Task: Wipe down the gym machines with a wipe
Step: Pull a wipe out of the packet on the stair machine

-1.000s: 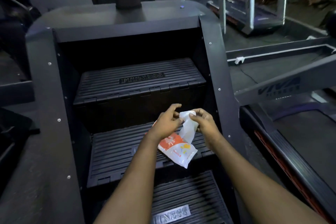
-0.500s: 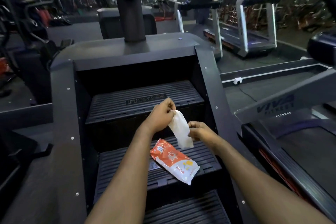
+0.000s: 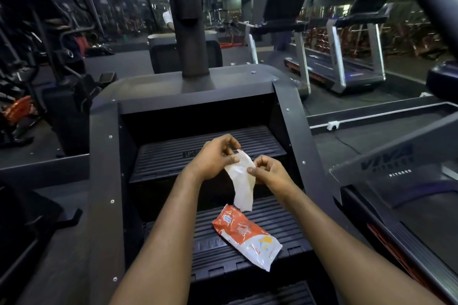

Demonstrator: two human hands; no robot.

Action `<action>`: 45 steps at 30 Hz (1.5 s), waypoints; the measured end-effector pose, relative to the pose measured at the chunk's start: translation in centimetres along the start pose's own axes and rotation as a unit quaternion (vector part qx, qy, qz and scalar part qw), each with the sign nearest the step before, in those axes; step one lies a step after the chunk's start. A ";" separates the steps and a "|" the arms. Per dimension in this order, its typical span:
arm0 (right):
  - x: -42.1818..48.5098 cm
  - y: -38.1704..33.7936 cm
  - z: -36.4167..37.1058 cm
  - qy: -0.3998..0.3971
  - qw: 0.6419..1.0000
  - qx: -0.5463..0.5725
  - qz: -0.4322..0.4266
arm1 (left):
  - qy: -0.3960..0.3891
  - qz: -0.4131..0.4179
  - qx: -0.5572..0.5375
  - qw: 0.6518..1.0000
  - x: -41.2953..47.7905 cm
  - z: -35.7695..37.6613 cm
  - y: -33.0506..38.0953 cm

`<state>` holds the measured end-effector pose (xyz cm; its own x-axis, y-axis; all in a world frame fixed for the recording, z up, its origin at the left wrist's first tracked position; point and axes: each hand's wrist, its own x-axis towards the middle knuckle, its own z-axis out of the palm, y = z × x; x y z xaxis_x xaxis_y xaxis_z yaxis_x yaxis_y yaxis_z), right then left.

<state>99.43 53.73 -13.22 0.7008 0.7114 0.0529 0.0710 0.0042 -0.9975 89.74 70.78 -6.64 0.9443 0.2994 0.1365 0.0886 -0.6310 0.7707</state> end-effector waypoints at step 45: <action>-1.7 1.3 1.4 0.163 0.981 0.099 0.036 | 0.144 -0.081 -0.007 0.986 -5.3 3.1 0.3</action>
<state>97.34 53.47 -14.71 0.8909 0.4526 -0.0380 -0.1039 0.1216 -0.9871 85.70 66.80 -9.07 0.7890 0.5873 0.1806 0.2241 -0.5487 0.8054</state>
